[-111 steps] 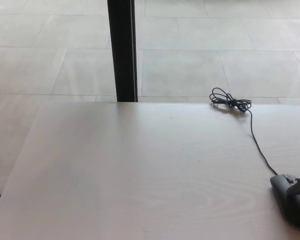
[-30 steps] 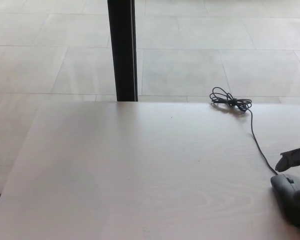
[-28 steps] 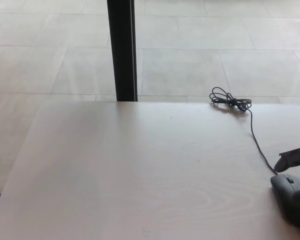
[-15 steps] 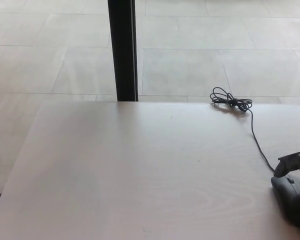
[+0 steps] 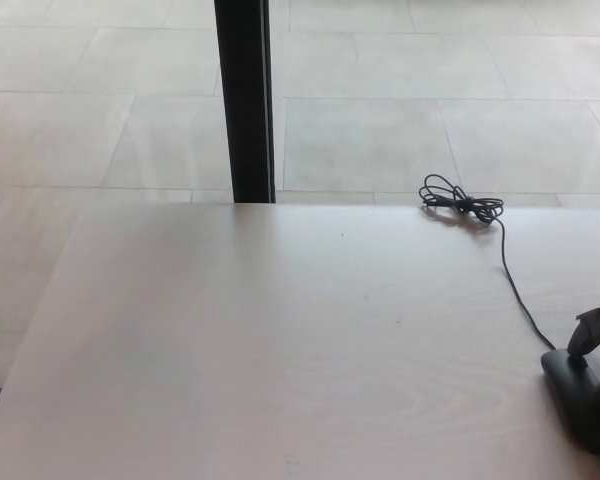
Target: The robot uses its right fingers to click on the left button of the black mouse placed on the table.
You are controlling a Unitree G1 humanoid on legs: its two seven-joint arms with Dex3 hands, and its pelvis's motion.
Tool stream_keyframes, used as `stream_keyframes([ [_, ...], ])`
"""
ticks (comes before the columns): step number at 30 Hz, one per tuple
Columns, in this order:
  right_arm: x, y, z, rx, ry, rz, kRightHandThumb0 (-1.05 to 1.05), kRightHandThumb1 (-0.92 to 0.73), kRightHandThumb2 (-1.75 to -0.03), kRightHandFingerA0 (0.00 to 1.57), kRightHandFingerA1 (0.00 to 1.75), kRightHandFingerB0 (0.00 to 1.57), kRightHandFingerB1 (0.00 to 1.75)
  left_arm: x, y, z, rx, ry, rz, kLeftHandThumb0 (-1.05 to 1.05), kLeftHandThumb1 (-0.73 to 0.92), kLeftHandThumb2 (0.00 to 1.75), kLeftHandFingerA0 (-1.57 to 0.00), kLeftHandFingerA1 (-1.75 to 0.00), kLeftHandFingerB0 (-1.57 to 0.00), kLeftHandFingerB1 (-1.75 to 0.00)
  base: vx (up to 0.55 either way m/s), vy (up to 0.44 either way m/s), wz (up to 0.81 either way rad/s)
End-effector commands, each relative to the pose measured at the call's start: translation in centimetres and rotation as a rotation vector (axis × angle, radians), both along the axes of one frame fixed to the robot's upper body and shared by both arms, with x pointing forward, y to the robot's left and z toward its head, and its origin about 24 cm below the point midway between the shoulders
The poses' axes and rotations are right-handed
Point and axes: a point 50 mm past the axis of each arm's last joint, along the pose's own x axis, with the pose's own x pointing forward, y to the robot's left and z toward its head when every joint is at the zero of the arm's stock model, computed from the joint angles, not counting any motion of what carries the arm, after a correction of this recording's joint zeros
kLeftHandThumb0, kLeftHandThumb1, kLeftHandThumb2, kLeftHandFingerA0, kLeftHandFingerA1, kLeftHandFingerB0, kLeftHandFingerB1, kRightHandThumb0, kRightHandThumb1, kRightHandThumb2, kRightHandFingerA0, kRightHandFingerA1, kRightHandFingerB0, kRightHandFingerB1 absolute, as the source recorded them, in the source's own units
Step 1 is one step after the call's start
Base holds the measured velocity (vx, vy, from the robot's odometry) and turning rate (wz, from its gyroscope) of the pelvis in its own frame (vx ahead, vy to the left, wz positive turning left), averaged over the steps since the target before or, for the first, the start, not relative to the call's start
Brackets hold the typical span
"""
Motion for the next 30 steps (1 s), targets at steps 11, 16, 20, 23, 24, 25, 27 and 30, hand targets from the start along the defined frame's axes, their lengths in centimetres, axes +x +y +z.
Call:
stream_keyframes([
  [11, -0.5, 1.1, -1.4, 0.014, 0.028, 0.027, -0.13, -0.54, -0.61, 0.8, 1.46, 0.65, 0.53, 0.0, 0.2, 0.3, 0.009, -0.019, -0.003, -0.17, 0.77, 0.63, -0.64, -0.53, -0.57, -0.46, 0.0, 0.0, 0.0],
  [16, -0.6, 1.0, -1.5, 0.012, 0.033, 0.008, -0.12, -0.55, -0.61, 0.84, 1.5, 0.65, 0.53, 0.2, 0.1, 0.5, 0.004, -0.047, -0.006, -0.2, 0.72, 0.61, -0.61, -0.55, -0.57, -0.48, 0.0, 0.0, 0.0],
  [20, -1.0, 0.4, -1.9, -0.037, 0.063, 0.004, -0.19, -0.54, -0.66, 0.87, 1.42, 0.66, 0.57, 0.3, 0.1, 0.5, 0.01, -0.043, -0.014, -0.16, 0.75, 0.62, -0.64, -0.57, -0.58, -0.48, 0.0, 0.0, 0.0],
  [23, -1.2, 0.1, -2.0, -0.055, 0.074, 0.003, -0.14, -0.55, -0.6, 0.84, 1.47, 0.64, 0.52, 0.5, 0.2, 0.6, 0.015, -0.045, -0.023, -0.14, 0.78, 0.63, -0.62, -0.55, -0.56, -0.47, 0.0, 0.0, 0.0],
  [24, -1.2, 0.1, -2.0, -0.057, 0.082, -0.003, -0.23, -0.54, -0.67, 0.86, 1.4, 0.64, 0.56, 0.5, 0.3, 0.6, 0.026, -0.033, -0.028, -0.13, 0.78, 0.63, -0.63, -0.54, -0.57, -0.47, 0.0, 0.0, 0.0],
  [25, -1.2, 0.0, -2.0, -0.058, 0.085, -0.006, -0.23, -0.54, -0.67, 0.86, 1.4, 0.64, 0.56, 0.5, 0.3, 0.5, 0.032, -0.027, -0.031, -0.13, 0.78, 0.63, -0.63, -0.54, -0.57, -0.47, 0.0, 0.0, 0.0],
  [27, -1.4, -0.2, -2.0, -0.065, 0.081, -0.009, -0.16, -0.56, -0.59, 0.81, 1.45, 0.64, 0.52, 0.5, 0.3, 0.5, 0.02, -0.035, -0.027, -0.07, 0.83, 0.64, -0.61, -0.55, -0.54, -0.46, 0.0, 0.0, 0.0],
  [30, -1.6, -0.7, -2.1, -0.06, 0.079, -0.032, -0.23, -0.55, -0.67, 0.83, 1.41, 0.64, 0.57, 0.5, 0.3, 0.6, 0.012, -0.051, -0.018, -0.12, 0.79, 0.63, -0.61, -0.56, -0.55, -0.48, 0.0, 0.0, 0.0],
])
